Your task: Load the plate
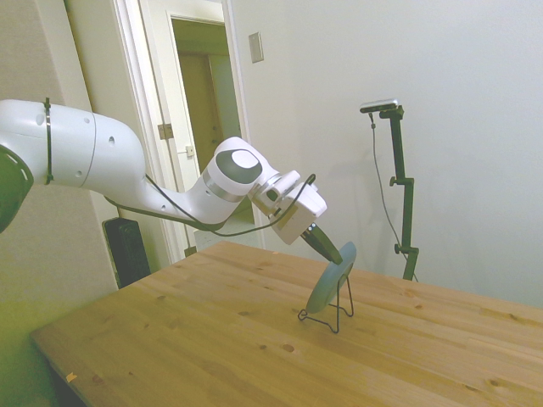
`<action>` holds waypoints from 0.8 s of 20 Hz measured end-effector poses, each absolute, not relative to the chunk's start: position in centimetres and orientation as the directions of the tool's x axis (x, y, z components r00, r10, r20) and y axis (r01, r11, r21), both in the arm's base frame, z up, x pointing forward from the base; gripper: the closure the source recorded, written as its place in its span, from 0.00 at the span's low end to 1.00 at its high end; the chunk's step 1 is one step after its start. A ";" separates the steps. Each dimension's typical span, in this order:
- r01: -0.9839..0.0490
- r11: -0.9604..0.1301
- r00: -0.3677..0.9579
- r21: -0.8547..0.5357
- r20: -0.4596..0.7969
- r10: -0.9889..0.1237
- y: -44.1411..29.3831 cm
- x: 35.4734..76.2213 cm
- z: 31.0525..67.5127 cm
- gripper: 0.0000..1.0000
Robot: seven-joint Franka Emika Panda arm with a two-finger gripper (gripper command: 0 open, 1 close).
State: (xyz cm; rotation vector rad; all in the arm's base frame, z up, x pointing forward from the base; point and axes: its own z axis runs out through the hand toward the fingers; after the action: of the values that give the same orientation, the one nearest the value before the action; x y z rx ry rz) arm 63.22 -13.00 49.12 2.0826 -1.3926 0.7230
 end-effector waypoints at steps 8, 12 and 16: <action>-0.934 -0.334 0.328 0.130 0.685 -0.651 -12.7 63.4 49.2 0.00; -0.934 -0.334 0.326 0.127 0.686 -0.650 -12.7 63.4 49.4 0.00; -0.937 -0.338 0.304 0.092 0.691 -0.655 -12.5 62.8 51.4 0.00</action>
State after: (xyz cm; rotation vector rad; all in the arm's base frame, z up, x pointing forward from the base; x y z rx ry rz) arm 62.77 -12.46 51.36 2.0912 -1.4112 0.7663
